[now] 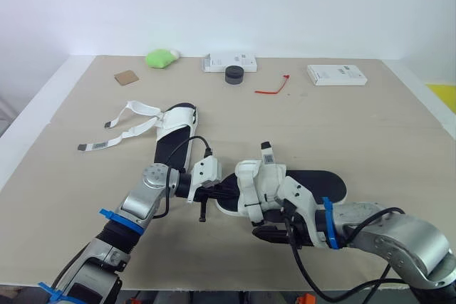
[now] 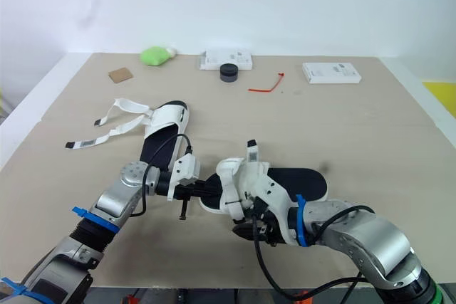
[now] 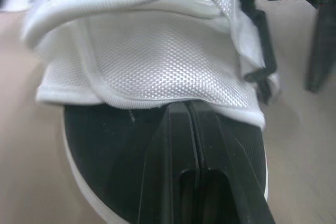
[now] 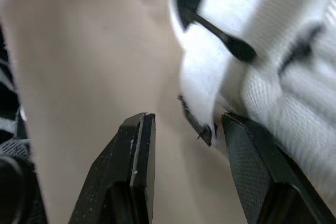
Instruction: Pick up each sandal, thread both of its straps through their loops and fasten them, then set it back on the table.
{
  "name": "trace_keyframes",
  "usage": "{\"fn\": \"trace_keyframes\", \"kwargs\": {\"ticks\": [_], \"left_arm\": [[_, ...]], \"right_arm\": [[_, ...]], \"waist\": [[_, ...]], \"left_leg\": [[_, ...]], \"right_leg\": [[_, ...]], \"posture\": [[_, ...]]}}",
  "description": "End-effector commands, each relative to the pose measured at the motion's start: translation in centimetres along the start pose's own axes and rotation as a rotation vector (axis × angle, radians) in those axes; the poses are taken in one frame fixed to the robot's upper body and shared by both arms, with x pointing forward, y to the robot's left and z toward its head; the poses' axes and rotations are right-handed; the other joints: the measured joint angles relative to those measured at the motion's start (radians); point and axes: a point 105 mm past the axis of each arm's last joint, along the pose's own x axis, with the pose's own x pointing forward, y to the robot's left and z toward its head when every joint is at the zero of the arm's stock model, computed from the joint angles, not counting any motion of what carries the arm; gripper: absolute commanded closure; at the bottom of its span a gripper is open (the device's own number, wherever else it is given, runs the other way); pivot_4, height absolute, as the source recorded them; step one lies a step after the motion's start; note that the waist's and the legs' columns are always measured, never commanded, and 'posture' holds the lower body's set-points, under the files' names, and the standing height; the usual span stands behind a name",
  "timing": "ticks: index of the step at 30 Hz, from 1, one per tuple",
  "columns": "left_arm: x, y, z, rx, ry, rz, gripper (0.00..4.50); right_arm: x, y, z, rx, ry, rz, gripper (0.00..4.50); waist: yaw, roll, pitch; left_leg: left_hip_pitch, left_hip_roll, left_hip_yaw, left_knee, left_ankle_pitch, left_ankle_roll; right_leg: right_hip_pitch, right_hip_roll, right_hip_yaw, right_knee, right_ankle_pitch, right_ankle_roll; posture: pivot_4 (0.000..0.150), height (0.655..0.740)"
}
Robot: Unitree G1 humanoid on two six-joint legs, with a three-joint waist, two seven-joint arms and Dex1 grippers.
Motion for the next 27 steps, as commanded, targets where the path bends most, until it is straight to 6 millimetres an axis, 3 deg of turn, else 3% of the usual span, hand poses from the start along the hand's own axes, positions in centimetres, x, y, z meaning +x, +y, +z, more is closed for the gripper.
{"fn": "trace_keyframes", "kwargs": {"ticks": [1, 5, 8, 10, 12, 16, 19, 24, 27], "left_arm": [[0.3, -1.7, -4.4, -0.124, 0.138, -0.043, 4.5], [0.3, -1.7, -4.4, -0.124, 0.139, -0.044, 4.5], [0.3, -1.5, -4.3, -0.122, 0.139, -0.04, 4.5], [0.3, -1.5, -4.3, -0.122, 0.137, -0.039, 4.5], [0.3, -1.6, -4.3, -0.123, 0.137, -0.04, 4.5], [0.2, -1.7, -4.4, -0.126, 0.137, -0.04, 4.5], [0.2, -1.7, -4.5, -0.127, 0.136, -0.04, 4.5], [0.3, -1.7, -4.4, -0.123, 0.134, -0.043, 4.5], [0.3, -1.6, -4.4, -0.122, 0.134, -0.042, 4.5]], "right_arm": [[-0.6, -0.7, 1.0, -0.006, -0.051, -0.059, 2.25], [0.0, 0.3, 1.1, 0.007, -0.061, -0.01, 2.25], [0.3, 0.8, 1.1, 0.035, -0.073, 0.026, 3.13], [0.3, 1.2, 0.8, 0.043, -0.056, 0.047, 4.08], [0.2, 1.4, 0.7, 0.045, -0.046, 0.063, 4.43], [-0.3, 1.9, 0.5, 0.056, -0.031, 0.107, 4.43], [-1.5, 3.5, 1.2, 0.058, -0.063, 0.23, 4.43], [-4.9, 5.1, 4.9, 0.05, -0.204, 0.432, 4.43], [-5.9, 5.5, 6.4, 0.048, -0.246, 0.483, 4.43]], "waist": [[0.0, 0.0, 0.0], [0.0, 0.0, 0.0], [0.0, 0.0, 0.0], [0.0, 0.0, 0.0], [0.0, 0.0, 0.0], [0.001, 0.0, 0.0], [0.002, 0.0, 0.0], [0.001, 0.0, 0.0], [0.003, -0.001, 0.002]], "left_leg": [[0.0, 0.0, 0.0, 0.0, 0.0, 0.0], [0.0, 0.0, 0.0, 0.0, 0.0, 0.0], [0.0, 0.0, -0.001, 0.0, 0.0, 0.0], [0.0, 0.0, -0.001, 0.0, 0.0, 0.0], [-0.001, -0.001, -0.001, -0.001, 0.0, 0.0], [-0.001, -0.001, -0.001, -0.001, 0.0, 0.0], [-0.001, -0.001, -0.002, -0.001, 0.0, 0.0], [-0.002, -0.001, -0.002, -0.001, 0.0, 0.0], [-0.003, -0.001, -0.003, -0.001, 0.0, 0.0]], "right_leg": [[0.0, 0.0, 0.0, 0.0, 0.0, 0.0], [0.0, 0.001, 0.0, 0.0, 0.0, 0.0], [0.0, 0.001, 0.0, 0.0, 0.0, 0.0], [0.0, 0.001, 0.0, 0.0, 0.0, 0.0], [0.0, 0.0, 0.0, 0.0, -0.001, -0.001], [0.0, 0.0, 0.0, 0.0, -0.001, 0.0], [0.001, 0.0, -0.001, 0.0, -0.001, 0.0], [0.004, 0.0, -0.001, 0.0, -0.001, 0.0], [0.003, 0.0, -0.002, 0.0, -0.002, -0.001]], "posture": [[0.15, 0.74], [0.15, 0.74], [0.15, 0.74], [0.15, 0.74], [0.15, 0.74], [0.15, 0.74], [0.15, 0.74], [0.15, 0.74], [0.15, 0.74]]}}
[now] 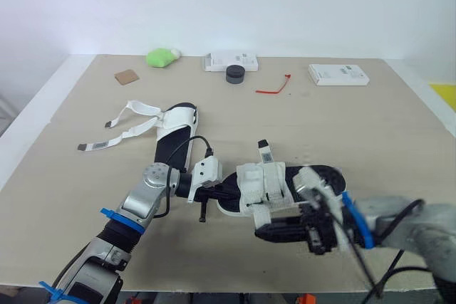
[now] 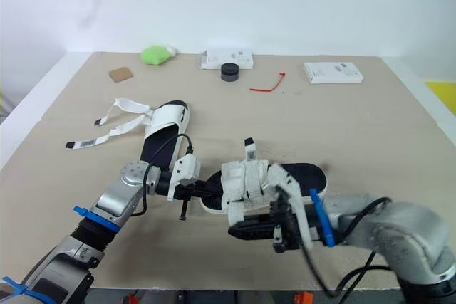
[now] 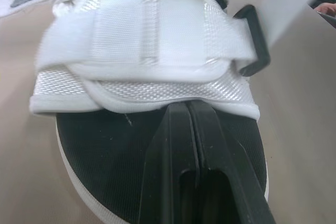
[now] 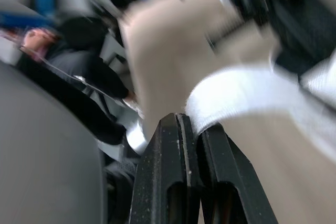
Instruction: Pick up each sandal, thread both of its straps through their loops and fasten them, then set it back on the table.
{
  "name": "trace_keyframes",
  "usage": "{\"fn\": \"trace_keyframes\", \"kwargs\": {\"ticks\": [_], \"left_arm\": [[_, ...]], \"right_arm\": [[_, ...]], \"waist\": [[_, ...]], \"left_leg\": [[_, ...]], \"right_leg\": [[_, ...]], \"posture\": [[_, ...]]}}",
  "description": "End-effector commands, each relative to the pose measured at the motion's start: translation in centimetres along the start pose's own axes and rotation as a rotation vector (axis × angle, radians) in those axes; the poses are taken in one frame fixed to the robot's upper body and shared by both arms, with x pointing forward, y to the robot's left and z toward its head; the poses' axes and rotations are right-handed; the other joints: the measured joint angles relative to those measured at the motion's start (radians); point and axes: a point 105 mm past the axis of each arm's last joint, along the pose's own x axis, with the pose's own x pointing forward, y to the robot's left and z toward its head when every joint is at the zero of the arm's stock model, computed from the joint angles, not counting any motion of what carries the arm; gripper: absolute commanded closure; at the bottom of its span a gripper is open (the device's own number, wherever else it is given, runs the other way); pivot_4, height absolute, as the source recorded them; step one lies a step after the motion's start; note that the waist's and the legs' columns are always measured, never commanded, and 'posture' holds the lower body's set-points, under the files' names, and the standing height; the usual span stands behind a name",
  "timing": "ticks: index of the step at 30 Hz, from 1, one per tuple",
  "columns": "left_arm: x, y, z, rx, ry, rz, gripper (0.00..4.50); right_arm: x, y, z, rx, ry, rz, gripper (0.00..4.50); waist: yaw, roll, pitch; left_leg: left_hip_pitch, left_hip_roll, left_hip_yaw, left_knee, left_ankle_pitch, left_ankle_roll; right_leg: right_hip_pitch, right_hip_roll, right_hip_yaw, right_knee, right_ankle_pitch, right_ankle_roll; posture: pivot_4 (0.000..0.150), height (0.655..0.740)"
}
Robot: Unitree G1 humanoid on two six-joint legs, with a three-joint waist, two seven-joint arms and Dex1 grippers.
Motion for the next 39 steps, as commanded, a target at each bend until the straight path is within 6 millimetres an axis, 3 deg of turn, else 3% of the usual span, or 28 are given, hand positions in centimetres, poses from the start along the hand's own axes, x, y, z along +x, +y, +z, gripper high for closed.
{"fn": "trace_keyframes", "kwargs": {"ticks": [1, 2, 4, 6, 12, 22, 24, 29, 32, 39], "left_arm": [[0.1, -1.6, -4.5, -0.136, 0.141, -0.028, 4.5], [0.1, -1.6, -4.5, -0.135, 0.14, -0.028, 4.5], [0.2, -1.6, -4.5, -0.136, 0.139, -0.03, 4.5], [0.2, -1.6, -4.5, -0.135, 0.138, -0.031, 4.5], [0.3, -1.4, -4.5, -0.132, 0.138, -0.031, 4.5], [0.1, -1.6, -4.6, -0.135, 0.138, -0.021, 4.5], [0.2, -1.5, -4.7, -0.134, 0.138, -0.022, 4.5], [0.4, -1.3, -4.5, -0.127, 0.135, -0.023, 4.5], [0.4, -1.2, -4.5, -0.125, 0.134, -0.023, 4.5], [0.1, -1.2, -4.5, -0.122, 0.139, -0.016, 4.5]], "right_arm": [[-0.6, 2.3, 3.2, -0.065, -0.104, 0.132, 4.43], [-0.6, 2.2, 4.1, -0.067, -0.131, 0.138, 4.43], [0.2, -0.2, 6.0, -0.034, -0.2, 0.051, 4.43], [1.0, -2.2, 6.6, 0.02, -0.215, -0.012, 4.43], [3.5, -6.3, 6.1, 0.168, -0.151, -0.142, 4.43], [3.4, -10.9, 5.9, 0.583, -0.258, -0.212, 4.43], [3.7, -11.8, 5.6, 0.661, -0.259, -0.235, 4.43], [4.2, -14.2, 2.2, 0.877, -0.162, -0.335, 4.43], [3.5, -16.0, 0.3, 0.964, -0.133, -0.474, 4.43], [2.2, -16.3, -0.6, 0.847, -0.037, -0.628, 4.43]], "waist": [[0.0, 0.001, 0.001], [-0.001, 0.002, 0.001], [-0.003, 0.003, 0.003], [-0.003, 0.003, 0.003], [-0.006, 0.005, 0.003], [-0.008, 0.004, 0.001], [-0.007, 0.004, 0.001], [-0.008, 0.005, -0.002], [-0.008, 0.004, -0.007], [-0.006, 0.005, -0.016]], "left_leg": [[-0.002, 0.0, 0.0, 0.0, 0.0, 0.0], [-0.004, 0.0, 0.0, 0.0, 0.0, 0.0], [-0.007, -0.001, 0.0, 0.0, 0.0, 0.0], [-0.008, 0.0, 0.0, 0.0, 0.0, 0.0], [-0.008, 0.002, -0.002, 0.0, 0.0, 0.0], [-0.003, 0.007, -0.001, 0.0, 0.004, 0.006], [-0.002, 0.009, 0.0, 0.0, 0.004, 0.006], [-0.001, 0.01, 0.0, 0.0, 0.004, 0.007], [0.003, 0.011, 0.0, 0.0, 0.004, 0.007], [0.004, 0.011, 0.0, 0.0, 0.004, 0.007]], "right_leg": [[-0.001, 0.0, 0.0, 0.0, 0.0, 0.0], [-0.003, 0.0, 0.0, 0.0, 0.001, 0.001], [-0.006, 0.0, 0.001, 0.0, 0.003, 0.005], [-0.007, 0.002, 0.001, 0.0, 0.003, 0.004], [-0.007, 0.005, -0.001, 0.002, 0.004, 0.001], [-0.004, 0.01, 0.001, 0.002, 0.008, -0.007], [-0.004, 0.012, 0.002, 0.002, 0.009, -0.009], [-0.004, 0.014, 0.002, 0.002, 0.01, -0.01], [0.0, 0.014, 0.003, 0.002, 0.009, -0.01], [-0.001, 0.013, 0.005, 0.001, 0.009, -0.01]], "posture": [[0.15, 0.74], [0.15, 0.74], [0.15, 0.74], [0.15, 0.74], [0.15, 0.74], [0.15, 0.74], [0.15, 0.74], [0.15, 0.74], [0.15, 0.74], [0.15, 0.74]]}}
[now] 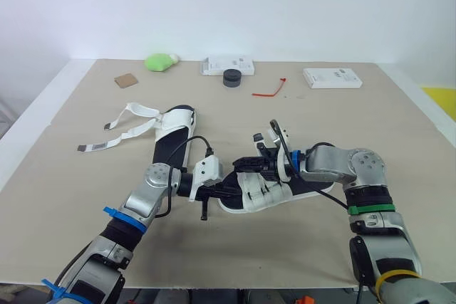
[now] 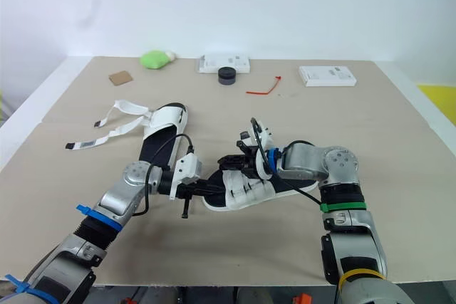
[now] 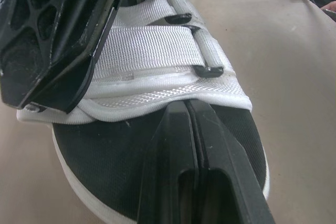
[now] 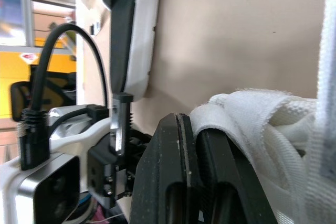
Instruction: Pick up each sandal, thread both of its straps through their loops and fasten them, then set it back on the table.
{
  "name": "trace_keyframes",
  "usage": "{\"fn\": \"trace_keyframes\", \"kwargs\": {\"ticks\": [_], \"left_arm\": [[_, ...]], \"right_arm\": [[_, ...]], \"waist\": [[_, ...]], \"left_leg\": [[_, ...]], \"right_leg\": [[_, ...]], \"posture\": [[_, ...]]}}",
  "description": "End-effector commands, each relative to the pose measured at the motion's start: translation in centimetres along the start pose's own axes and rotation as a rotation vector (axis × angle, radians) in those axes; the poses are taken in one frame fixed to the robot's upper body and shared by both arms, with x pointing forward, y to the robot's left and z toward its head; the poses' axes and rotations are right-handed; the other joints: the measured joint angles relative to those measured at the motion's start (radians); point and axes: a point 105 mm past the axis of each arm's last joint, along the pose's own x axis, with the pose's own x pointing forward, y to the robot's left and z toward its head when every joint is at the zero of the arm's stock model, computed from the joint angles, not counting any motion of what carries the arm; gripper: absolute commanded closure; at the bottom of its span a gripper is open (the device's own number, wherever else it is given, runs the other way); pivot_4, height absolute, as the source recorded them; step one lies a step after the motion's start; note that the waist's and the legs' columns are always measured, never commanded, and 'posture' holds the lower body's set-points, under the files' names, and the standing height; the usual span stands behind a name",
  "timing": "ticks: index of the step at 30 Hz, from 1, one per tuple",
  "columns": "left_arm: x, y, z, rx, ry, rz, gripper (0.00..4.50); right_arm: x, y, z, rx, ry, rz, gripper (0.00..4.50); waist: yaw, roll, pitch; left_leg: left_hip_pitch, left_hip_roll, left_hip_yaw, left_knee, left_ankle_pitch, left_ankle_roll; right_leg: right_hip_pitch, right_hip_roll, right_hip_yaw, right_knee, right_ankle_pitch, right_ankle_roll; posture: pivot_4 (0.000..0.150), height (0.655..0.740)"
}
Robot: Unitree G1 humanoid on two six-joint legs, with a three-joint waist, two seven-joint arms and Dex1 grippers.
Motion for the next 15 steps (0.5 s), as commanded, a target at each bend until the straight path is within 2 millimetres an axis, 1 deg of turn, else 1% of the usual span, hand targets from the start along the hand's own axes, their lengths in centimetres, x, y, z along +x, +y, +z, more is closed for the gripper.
{"fn": "trace_keyframes", "kwargs": {"ticks": [1, 2, 3, 4, 6, 9, 12, 15], "left_arm": [[-0.1, -1.6, -3.9, -0.099, 0.13, -0.037, 4.5], [-0.1, -1.6, -3.9, -0.098, 0.13, -0.037, 4.5], [-0.1, -1.6, -3.9, -0.098, 0.131, -0.037, 4.5], [-0.1, -1.6, -3.9, -0.098, 0.131, -0.038, 4.5], [-0.1, -1.6, -3.9, -0.097, 0.132, -0.038, 4.5], [-0.1, -1.6, -3.9, -0.096, 0.132, -0.039, 4.5], [-0.1, -1.6, -3.9, -0.095, 0.133, -0.042, 4.5], [-0.1, -1.6, -3.9, -0.095, 0.135, -0.047, 4.5]], "right_arm": [[-1.4, -5.2, -0.7, -0.017, 0.008, -0.284, 4.43], [-1.4, -5.0, -0.8, -0.023, 0.014, -0.276, 4.43], [-1.4, -5.0, -1.0, -0.021, 0.018, -0.271, 3.68], [-1.3, -4.7, -1.2, -0.017, 0.028, -0.246, 3.4], [-1.3, -4.5, -1.3, -0.002, 0.03, -0.223, 2.43], [-1.4, -4.3, -0.6, 0.059, -0.001, -0.19, 1.46], [-1.8, -3.4, 0.5, 0.07, -0.045, -0.144, 1.46], [-2.6, -1.7, 1.6, 0.038, -0.079, -0.073, 1.46]], "waist": [[0.0, 0.001, -0.001], [0.001, 0.001, -0.001], [0.001, 0.001, -0.001], [0.001, 0.001, -0.001], [0.001, 0.002, -0.002], [0.001, 0.003, -0.002], [0.001, 0.003, -0.002], [0.001, 0.003, -0.002]], "left_leg": [[0.0, 0.0, 0.0, 0.0, 0.0, 0.0], [0.0, 0.001, 0.0, 0.0, 0.0, 0.0], [-0.001, 0.0, 0.0, 0.0, 0.0, 0.0], [-0.001, 0.0, 0.0, 0.0, 0.0, 0.0], [-0.001, -0.001, 0.0, 0.0, 0.0, 0.0], [-0.001, -0.001, 0.0, 0.0, 0.0, 0.0], [-0.001, -0.001, 0.0, 0.0, 0.0, 0.0], [-0.001, -0.001, 0.0, 0.0, 0.0, 0.0]], "right_leg": [[0.0, -0.001, 0.001, 0.0, 0.0, 0.0], [0.0, -0.001, 0.001, 0.0, -0.001, 0.0], [0.0, -0.001, 0.002, 0.0, -0.001, 0.001], [0.0, -0.002, 0.002, 0.0, -0.001, 0.001], [0.0, -0.002, 0.002, 0.0, -0.002, 0.001], [0.0, -0.002, 0.002, 0.0, -0.002, 0.001], [0.0, -0.002, 0.002, 0.0, -0.002, 0.001], [0.0, -0.002, 0.003, 0.0, -0.002, 0.001]], "posture": [[0.15, 0.74], [0.15, 0.74], [0.15, 0.74], [0.15, 0.74], [0.15, 0.74], [0.15, 0.74], [0.15, 0.74], [0.15, 0.74]]}}
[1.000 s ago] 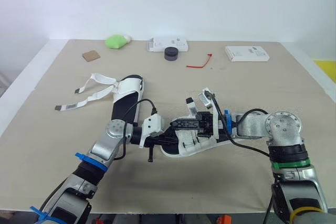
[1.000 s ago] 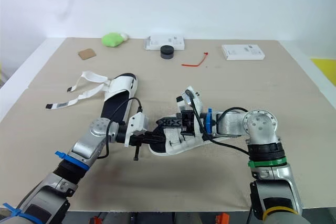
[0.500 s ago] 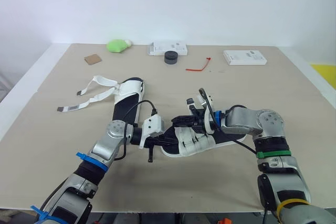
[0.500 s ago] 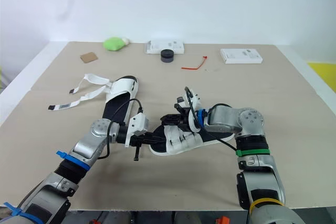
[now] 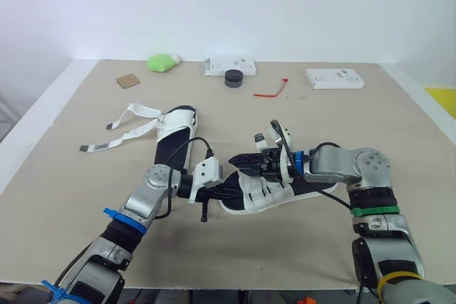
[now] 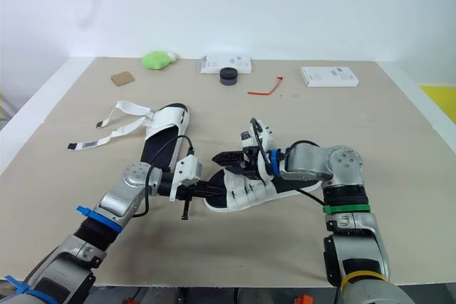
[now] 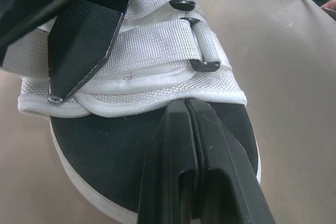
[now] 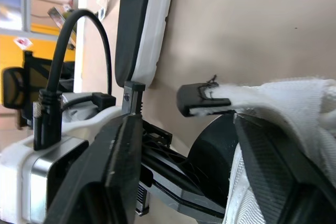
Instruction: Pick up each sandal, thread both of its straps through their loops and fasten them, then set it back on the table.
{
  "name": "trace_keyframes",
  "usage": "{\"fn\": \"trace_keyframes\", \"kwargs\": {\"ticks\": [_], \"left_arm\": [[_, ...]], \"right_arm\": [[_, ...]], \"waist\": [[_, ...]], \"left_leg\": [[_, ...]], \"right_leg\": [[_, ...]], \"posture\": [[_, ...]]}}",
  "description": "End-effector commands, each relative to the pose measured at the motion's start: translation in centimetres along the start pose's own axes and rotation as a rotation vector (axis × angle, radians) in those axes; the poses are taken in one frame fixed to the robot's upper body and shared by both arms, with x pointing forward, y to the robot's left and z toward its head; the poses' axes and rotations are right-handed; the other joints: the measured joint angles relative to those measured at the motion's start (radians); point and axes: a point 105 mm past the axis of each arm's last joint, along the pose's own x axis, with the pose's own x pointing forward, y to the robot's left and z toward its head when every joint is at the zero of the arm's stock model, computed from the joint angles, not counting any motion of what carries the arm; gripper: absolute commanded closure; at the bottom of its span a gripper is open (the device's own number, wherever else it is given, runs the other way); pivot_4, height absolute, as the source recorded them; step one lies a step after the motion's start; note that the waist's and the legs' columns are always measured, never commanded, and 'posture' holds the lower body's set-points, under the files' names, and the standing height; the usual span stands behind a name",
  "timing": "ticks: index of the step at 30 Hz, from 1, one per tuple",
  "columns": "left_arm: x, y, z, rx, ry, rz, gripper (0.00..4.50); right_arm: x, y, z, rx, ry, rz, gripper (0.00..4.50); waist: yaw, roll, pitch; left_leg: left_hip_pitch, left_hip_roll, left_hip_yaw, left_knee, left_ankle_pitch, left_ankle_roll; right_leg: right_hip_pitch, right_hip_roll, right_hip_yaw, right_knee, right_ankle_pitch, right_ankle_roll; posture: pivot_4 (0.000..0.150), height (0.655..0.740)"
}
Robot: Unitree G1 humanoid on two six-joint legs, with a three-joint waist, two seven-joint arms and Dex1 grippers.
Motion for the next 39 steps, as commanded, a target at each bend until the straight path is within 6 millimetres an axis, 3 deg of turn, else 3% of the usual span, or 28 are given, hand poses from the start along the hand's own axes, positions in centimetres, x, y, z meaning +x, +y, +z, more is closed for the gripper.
{"fn": "trace_keyframes", "kwargs": {"ticks": [1, 3, 6, 8, 13, 16, 21, 25, 30, 39], "left_arm": [[-0.2, -1.5, -4.0, -0.105, 0.136, -0.042, 4.5], [-0.1, -1.5, -4.0, -0.105, 0.136, -0.042, 4.5], [-0.1, -1.6, -4.0, -0.107, 0.136, -0.046, 4.5], [0.0, -1.6, -4.0, -0.107, 0.136, -0.048, 4.5], [0.1, -1.6, -4.0, -0.107, 0.134, -0.053, 4.5], [0.1, -1.6, -4.0, -0.107, 0.132, -0.055, 4.5], [0.1, -1.4, -3.6, -0.091, 0.11, -0.051, 4.5], [-0.5, -0.2, -0.7, -0.048, 0.001, -0.042, 4.5], [-1.3, 0.1, 0.9, 0.032, -0.019, -0.058, 4.5], [-3.6, 0.9, 6.8, 0.17, -0.139, -0.019, 4.5]], "right_arm": [[-2.2, -1.7, 2.1, 0.038, -0.102, -0.1, 1.46], [-2.7, -0.4, 2.5, -0.003, -0.111, -0.05, 1.46], [-4.3, 3.5, 3.6, -0.111, -0.17, 0.104, 1.46], [-5.3, 5.1, 3.3, -0.187, -0.166, 0.16, 1.46], [-8.0, 6.5, 2.7, -0.362, -0.184, 0.186, 1.46], [-10.5, 6.0, 1.4, -0.586, -0.195, 0.068, 1.46], [-12.7, 2.0, -2.1, -0.874, -0.05, -0.094, 1.46], [-14.3, -1.5, -2.5, -1.057, 0.011, -0.214, 1.46], [-14.7, -2.0, -2.2, -1.082, -0.003, -0.177, 1.46], [-12.7, -1.8, -3.4, -1.049, 0.044, -0.016, 1.46]], "waist": [[0.0, 0.001, 0.001], [0.0, 0.001, 0.001], [0.0, 0.005, 0.003], [0.0, 0.009, 0.006], [0.0, 0.011, 0.007], [0.008, 0.011, 0.007], [0.006, 0.01, 0.008], [0.0, 0.01, 0.012], [-0.005, 0.008, 0.025], [-0.004, 0.007, 0.04]], "left_leg": [[0.0, 0.0, 0.0, 0.0, 0.0, 0.0], [-0.001, 0.0, 0.0, 0.0, 0.0, 0.0], [-0.005, -0.001, 0.001, 0.0, 0.001, 0.001], [-0.01, -0.002, 0.0, 0.0, 0.002, 0.003], [-0.015, -0.006, 0.0, -0.001, 0.002, 0.005], [-0.015, -0.006, -0.001, -0.001, 0.001, 0.007], [-0.016, -0.009, -0.002, -0.001, -0.002, 0.006], [-0.015, -0.008, -0.001, 0.0, -0.002, 0.005], [-0.015, -0.007, 0.002, 0.001, -0.002, 0.004], [-0.022, -0.008, 0.0, -0.001, -0.002, 0.004]], "right_leg": [[0.0, 0.0, 0.0, 0.0, 0.0, 0.0], [-0.002, 0.0, 0.001, 0.0, 0.0, 0.0], [-0.002, 0.0, 0.002, 0.0, 0.0, 0.0], [-0.004, 0.001, 0.002, 0.0, 0.001, 0.0], [-0.008, 0.002, 0.003, 0.0, -0.002, 0.004], [-0.008, 0.002, 0.002, 0.0, -0.003, 0.003], [-0.008, 0.0, 0.002, -0.001, -0.007, 0.005], [-0.008, 0.0, 0.002, -0.001, -0.007, 0.006], [-0.009, 0.0, 0.004, -0.001, -0.005, 0.007], [-0.016, 0.003, 0.005, 0.001, -0.004, 0.01]], "posture": [[0.15, 0.74], [0.15, 0.74], [0.15, 0.74], [0.15, 0.74], [0.15, 0.74], [0.15, 0.74], [0.15, 0.74], [0.15, 0.74], [0.15, 0.74], [0.15, 0.74]]}}
